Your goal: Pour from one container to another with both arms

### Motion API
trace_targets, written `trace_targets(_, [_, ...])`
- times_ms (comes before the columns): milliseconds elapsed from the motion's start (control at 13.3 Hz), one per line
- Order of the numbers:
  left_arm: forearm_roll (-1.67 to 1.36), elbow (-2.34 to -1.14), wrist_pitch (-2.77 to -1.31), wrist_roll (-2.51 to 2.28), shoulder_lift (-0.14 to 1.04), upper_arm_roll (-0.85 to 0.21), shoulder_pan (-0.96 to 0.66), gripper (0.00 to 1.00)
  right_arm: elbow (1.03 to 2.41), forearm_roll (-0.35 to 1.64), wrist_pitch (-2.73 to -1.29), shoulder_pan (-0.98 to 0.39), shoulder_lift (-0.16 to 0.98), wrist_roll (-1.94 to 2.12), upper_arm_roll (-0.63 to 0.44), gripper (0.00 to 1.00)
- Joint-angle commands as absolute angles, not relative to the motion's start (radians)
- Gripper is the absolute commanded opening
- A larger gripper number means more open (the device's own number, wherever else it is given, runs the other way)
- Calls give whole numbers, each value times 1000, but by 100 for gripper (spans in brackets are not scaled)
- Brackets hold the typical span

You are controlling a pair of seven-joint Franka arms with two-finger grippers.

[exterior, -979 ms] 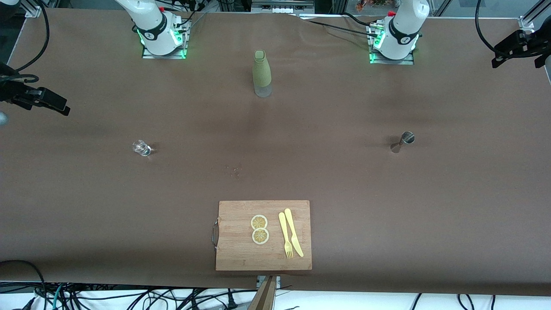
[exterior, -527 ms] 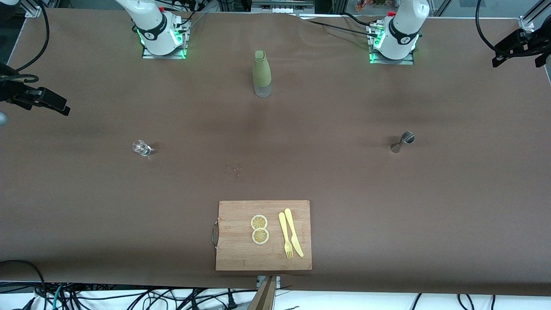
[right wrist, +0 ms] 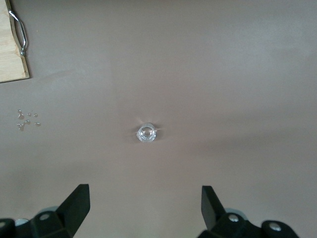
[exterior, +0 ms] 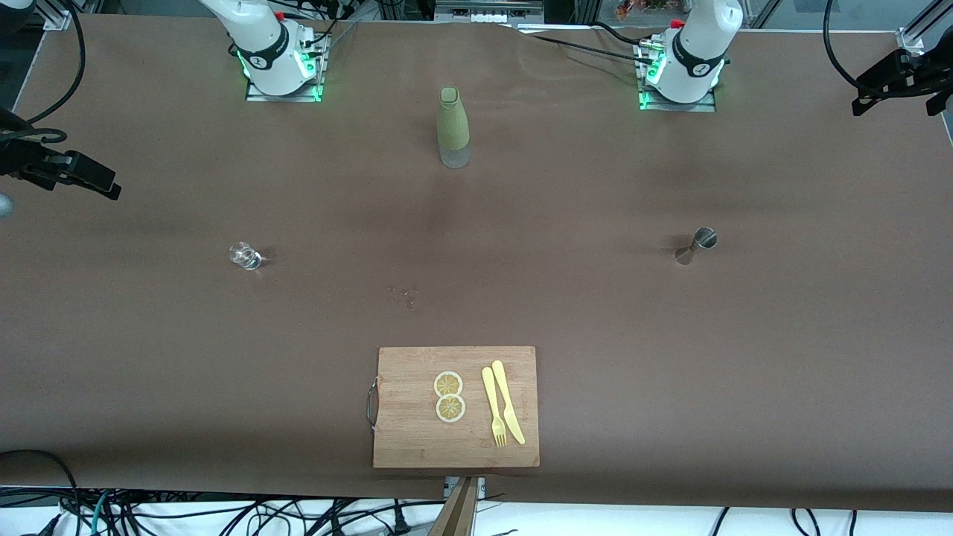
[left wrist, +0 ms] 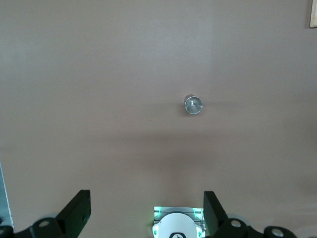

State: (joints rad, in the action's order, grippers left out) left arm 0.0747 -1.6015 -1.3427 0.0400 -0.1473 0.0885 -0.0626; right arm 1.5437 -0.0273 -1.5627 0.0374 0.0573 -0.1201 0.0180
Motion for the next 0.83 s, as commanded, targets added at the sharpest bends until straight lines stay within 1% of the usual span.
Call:
trace_targets(0, [60, -1628, -1350, 40, -173, 89, -57, 100, 1543, -15, -1565, 43, 60, -118, 17, 100])
trace_targets(753, [58, -1626, -1353, 38, -172, 89, -57, 100, 1542, -34, -1571, 37, 155, -112, 18, 100])
